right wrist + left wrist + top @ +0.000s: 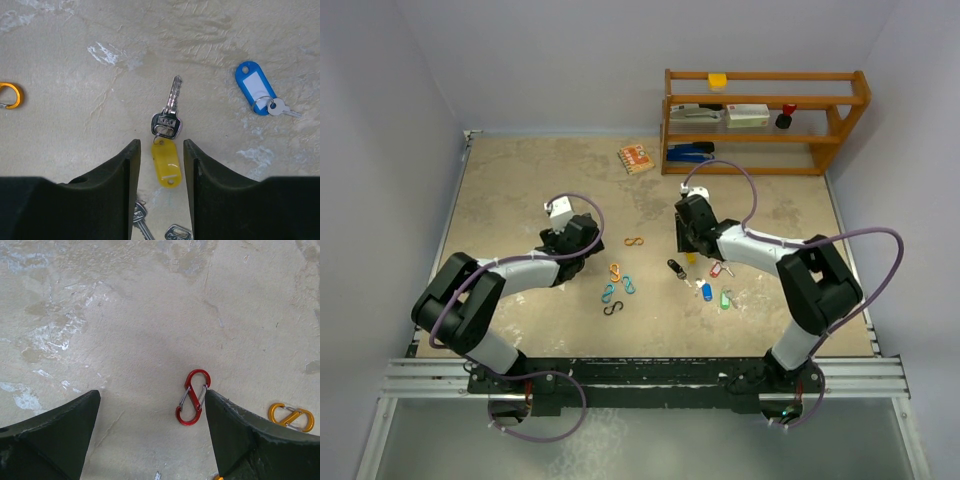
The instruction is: Put the keys on the keyring
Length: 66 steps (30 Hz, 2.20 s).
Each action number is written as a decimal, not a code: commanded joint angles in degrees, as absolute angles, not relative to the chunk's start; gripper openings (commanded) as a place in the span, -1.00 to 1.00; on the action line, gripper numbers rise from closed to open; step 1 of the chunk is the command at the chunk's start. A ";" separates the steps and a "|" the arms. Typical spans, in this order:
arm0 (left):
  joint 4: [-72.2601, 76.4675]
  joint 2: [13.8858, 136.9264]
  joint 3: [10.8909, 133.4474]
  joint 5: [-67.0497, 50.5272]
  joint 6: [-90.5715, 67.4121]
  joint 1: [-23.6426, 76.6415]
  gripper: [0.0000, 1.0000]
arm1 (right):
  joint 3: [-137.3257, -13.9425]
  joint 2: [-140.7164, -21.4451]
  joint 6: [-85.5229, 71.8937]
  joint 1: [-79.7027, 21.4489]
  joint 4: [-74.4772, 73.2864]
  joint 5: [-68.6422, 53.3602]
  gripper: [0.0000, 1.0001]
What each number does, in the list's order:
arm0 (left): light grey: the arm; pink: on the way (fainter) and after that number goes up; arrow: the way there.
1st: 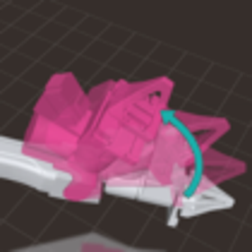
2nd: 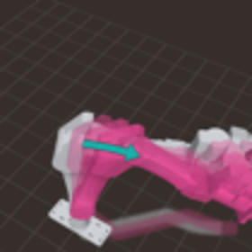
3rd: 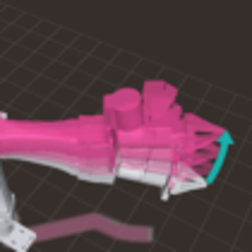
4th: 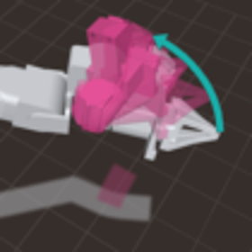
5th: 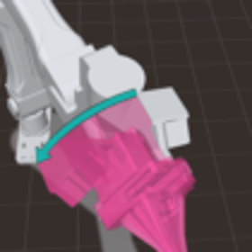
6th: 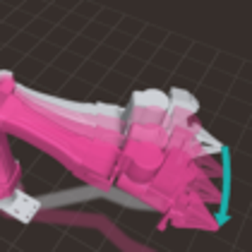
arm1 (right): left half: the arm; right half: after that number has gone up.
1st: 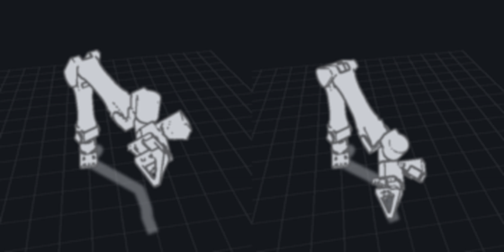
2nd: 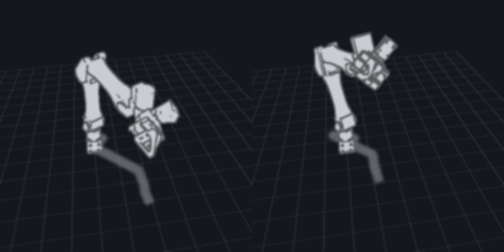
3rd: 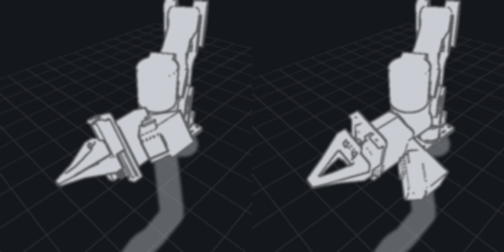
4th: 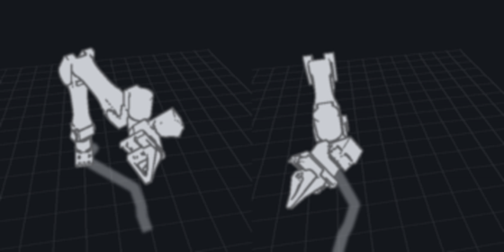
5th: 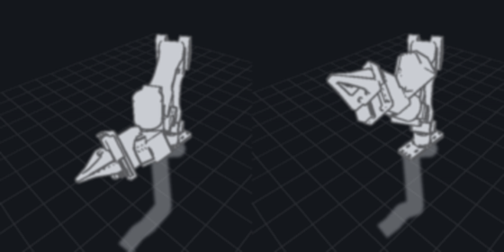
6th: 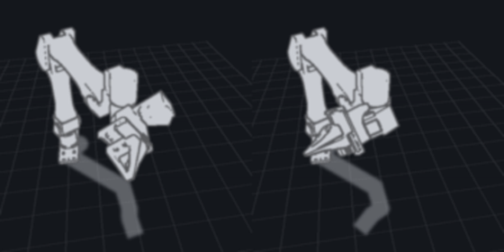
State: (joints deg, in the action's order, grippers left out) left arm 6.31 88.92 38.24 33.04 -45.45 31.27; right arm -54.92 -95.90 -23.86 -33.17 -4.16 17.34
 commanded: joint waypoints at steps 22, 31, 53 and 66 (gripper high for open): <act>9.92 88.49 36.17 32.81 -46.21 31.46 0.65 | -61.30 -100.95 -28.67 -34.45 -8.21 23.55 -0.82; 10.53 88.57 36.07 32.04 -46.03 31.46 0.65 | -59.44 -96.55 -27.02 -34.78 -6.32 25.24 -1.00; 12.07 89.42 37.99 27.63 -41.79 31.46 0.63 | -44.13 -73.44 -21.19 -35.33 4.35 20.44 -1.00; 11.25 96.44 43.00 26.25 -36.63 33.17 0.44 | -43.96 -71.11 -20.92 -35.33 3.61 20.52 -1.00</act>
State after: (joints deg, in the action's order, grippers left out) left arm 11.22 94.45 40.71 28.05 -39.11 32.08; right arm -44.29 -72.95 -21.80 -35.05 2.28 20.23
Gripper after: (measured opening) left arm 0.742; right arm 0.005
